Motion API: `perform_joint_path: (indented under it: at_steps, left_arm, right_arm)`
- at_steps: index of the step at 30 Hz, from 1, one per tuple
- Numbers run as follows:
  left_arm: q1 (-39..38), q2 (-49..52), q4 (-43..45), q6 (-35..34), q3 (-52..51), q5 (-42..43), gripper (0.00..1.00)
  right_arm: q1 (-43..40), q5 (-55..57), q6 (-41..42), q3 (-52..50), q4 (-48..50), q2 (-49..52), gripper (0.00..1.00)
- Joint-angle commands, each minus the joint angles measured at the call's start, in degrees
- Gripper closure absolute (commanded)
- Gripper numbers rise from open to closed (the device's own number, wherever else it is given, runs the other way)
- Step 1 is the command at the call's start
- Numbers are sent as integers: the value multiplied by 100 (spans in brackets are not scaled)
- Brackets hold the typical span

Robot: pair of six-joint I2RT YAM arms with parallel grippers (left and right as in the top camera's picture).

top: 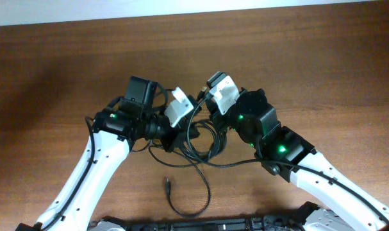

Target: Untangle cables

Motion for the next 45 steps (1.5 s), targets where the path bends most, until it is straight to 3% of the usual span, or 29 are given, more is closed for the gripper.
perform_joint_path:
  at_steps: [1,4,6,8,9,15,19,22,24,27,28,30,32,37,41,42,43,44,45]
  left_arm:
    - [15,-11,-26,588,24,831,100]
    - [374,-13,-76,584,24,361,100]
    - [688,-15,-76,581,24,376,100]
    - [1158,-15,-68,588,24,822,100]
    - [1408,-15,-68,680,24,1185,100]
    - [1744,-13,-114,992,24,2105,100]
    - [1744,-13,-120,990,22,2098,100]
    - [1744,-13,-118,905,22,1335,100]
    - [1744,-13,-48,352,22,586,100]
    - [1744,-13,286,-393,22,551,100]
    - [1744,-13,551,-844,22,549,100]
    - [1744,-13,1001,-1709,22,409,100]
    - [1742,-13,1106,-2039,22,297,100]
    - [1735,-13,1064,-2868,22,365,100]
    - [1298,-13,1047,-2938,22,363,100]
    - [1158,-13,1047,-2938,22,361,100]
    - [1099,-13,1047,-2931,22,330,92]
    - [1145,-13,1045,-2817,22,260,66]
    - [1338,-20,1047,-2782,24,162,23]
  right_arm:
    - [-243,-181,662,24,-37,15,65]
    - [-636,-1633,1408,24,-46,-210,54]
    - [-1117,-3357,1469,24,-70,-407,51]
    - [-1661,-4846,1464,22,-321,-393,51]
    - [-1818,-5073,1462,22,-520,-339,52]
    - [-1591,-4736,1119,22,-920,238,56]
    - [-1329,-5007,1123,24,-745,271,56]
    - [-1318,-5423,1147,24,-660,269,55]
    - [-1318,-5543,1163,24,-664,269,54]
    - [-1307,-5571,1386,24,-741,271,54]
    - [-1307,-5571,1384,24,-820,271,48]
    - [-1290,-5567,1381,22,-992,271,47]
    - [-1152,-5440,1379,22,-933,271,46]
    - [-573,-3112,1386,22,-439,424,47]
    - [-435,-3095,1665,24,374,809,71]
    - [-435,-3101,1720,22,378,898,82]
    - [-452,-3119,1797,24,369,914,96]
    - [-492,-3115,1937,24,374,866,96]
    - [-603,-3126,2221,24,363,791,96]
